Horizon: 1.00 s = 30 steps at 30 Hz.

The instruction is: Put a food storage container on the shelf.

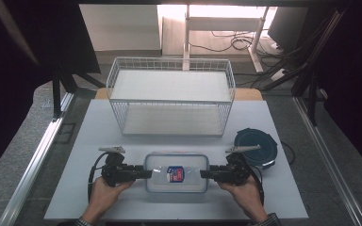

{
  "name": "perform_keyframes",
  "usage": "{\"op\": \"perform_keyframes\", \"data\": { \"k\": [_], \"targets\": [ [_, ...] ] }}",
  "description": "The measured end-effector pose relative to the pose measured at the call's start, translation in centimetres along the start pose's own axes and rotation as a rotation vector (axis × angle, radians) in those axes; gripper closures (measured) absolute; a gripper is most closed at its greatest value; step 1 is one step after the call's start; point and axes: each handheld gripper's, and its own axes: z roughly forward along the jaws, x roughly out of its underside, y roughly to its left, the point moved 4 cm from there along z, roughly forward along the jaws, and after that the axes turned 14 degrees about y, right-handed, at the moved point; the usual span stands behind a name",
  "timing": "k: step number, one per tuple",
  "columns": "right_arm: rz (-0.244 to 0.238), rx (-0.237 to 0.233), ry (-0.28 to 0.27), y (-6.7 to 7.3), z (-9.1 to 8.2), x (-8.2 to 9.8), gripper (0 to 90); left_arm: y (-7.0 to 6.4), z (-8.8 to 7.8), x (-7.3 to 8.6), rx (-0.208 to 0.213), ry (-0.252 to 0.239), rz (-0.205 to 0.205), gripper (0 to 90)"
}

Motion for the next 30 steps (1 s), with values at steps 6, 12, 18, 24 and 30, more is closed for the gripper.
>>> {"op": "perform_keyframes", "data": {
  "k": [6, 12, 18, 24, 30],
  "targets": [
    [-0.023, 0.012, -0.049, 0.7, -0.8, -0.9, 52.6, -0.5, -1.3, -0.8, 0.003, -0.044, 0.027, 52.5],
    [-0.061, -0.010, -0.090, 1.2, -1.8, -2.5, 52.7, -1.0, -3.4, -2.0, 0.013, -0.088, 0.057, 54.7],
    [-0.097, -0.007, -0.112, 1.8, -2.5, -4.2, 52.7, -1.5, -5.0, -3.2, -0.014, -0.113, 0.087, 54.8],
    [-0.134, 0.013, -0.146, 2.7, -4.0, -6.5, 52.8, -2.1, -6.9, -5.1, -0.030, -0.144, 0.121, 54.7],
    [-0.147, 0.014, -0.173, 3.0, -5.2, -8.4, 52.8, -2.6, -8.0, -6.6, -0.044, -0.168, 0.132, 54.6]
  ]
}}
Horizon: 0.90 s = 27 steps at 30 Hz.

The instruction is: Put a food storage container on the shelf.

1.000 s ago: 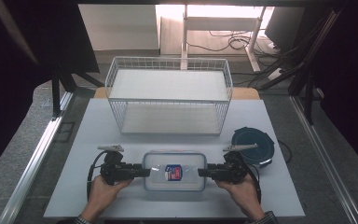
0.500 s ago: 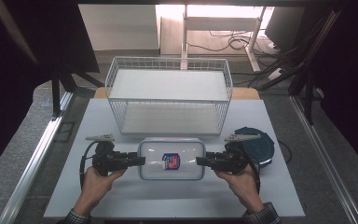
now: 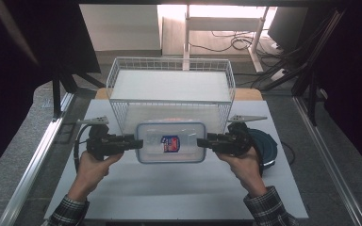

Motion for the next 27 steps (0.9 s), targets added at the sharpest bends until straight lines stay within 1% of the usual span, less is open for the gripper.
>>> {"op": "perform_keyframes", "data": {
  "k": [3, 8, 16, 22, 27],
  "targets": [
    [-0.002, 0.004, -0.006, -0.1, -0.4, -0.8, 52.8, 0.0, -0.1, -0.8, -0.001, -0.003, 0.001, 54.5],
    [-0.008, 0.011, -0.025, -0.5, -1.2, -2.2, 52.8, 0.0, -0.5, -2.5, -0.010, -0.013, 0.014, 54.5],
    [-0.032, 0.020, -0.059, -0.7, -2.6, -5.1, 52.8, -0.2, -1.8, -5.6, -0.022, -0.031, 0.037, 54.5],
    [-0.038, 0.028, -0.073, -0.8, -3.3, -7.4, 52.7, 0.2, -2.6, -7.7, -0.027, -0.045, 0.048, 54.4],
    [-0.043, 0.033, -0.073, -1.2, -3.3, -9.0, 52.7, 0.9, -3.0, -9.1, -0.032, -0.045, 0.052, 54.2]
  ]
}}
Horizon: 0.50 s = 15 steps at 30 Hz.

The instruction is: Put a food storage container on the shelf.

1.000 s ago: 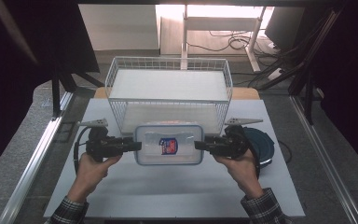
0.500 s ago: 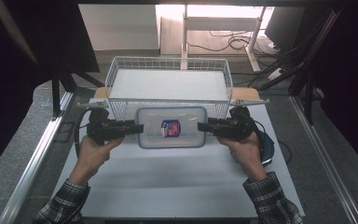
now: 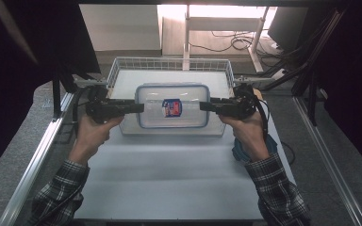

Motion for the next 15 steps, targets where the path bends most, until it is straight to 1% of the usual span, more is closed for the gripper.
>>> {"op": "perform_keyframes", "data": {
  "k": [7, 15],
  "targets": [
    [0.013, -0.014, -0.020, -0.9, 0.2, -1.9, 52.7, 0.8, -0.6, -2.0, -0.013, -0.006, -0.003, 54.2],
    [0.012, -0.002, -0.044, -1.6, -0.1, -4.4, 52.6, 1.8, -1.0, -4.2, -0.002, -0.025, -0.004, 54.1]
  ]
}}
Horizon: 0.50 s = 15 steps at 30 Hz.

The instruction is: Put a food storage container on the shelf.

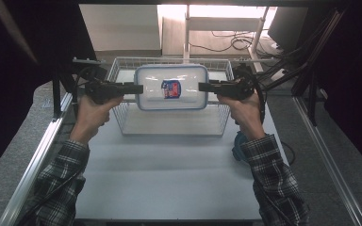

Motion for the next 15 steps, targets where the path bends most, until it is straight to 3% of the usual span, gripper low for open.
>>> {"op": "perform_keyframes", "data": {
  "k": [8, 15],
  "targets": [
    [0.021, 0.009, 0.002, -1.1, 0.5, -1.5, 52.3, 1.3, 0.3, -1.5, -0.018, -0.008, -0.020, 53.2],
    [0.046, 0.024, 0.009, -2.0, 1.7, -1.9, 52.0, 2.6, 1.2, -1.6, -0.046, 0.008, -0.046, 51.5]
  ]
}}
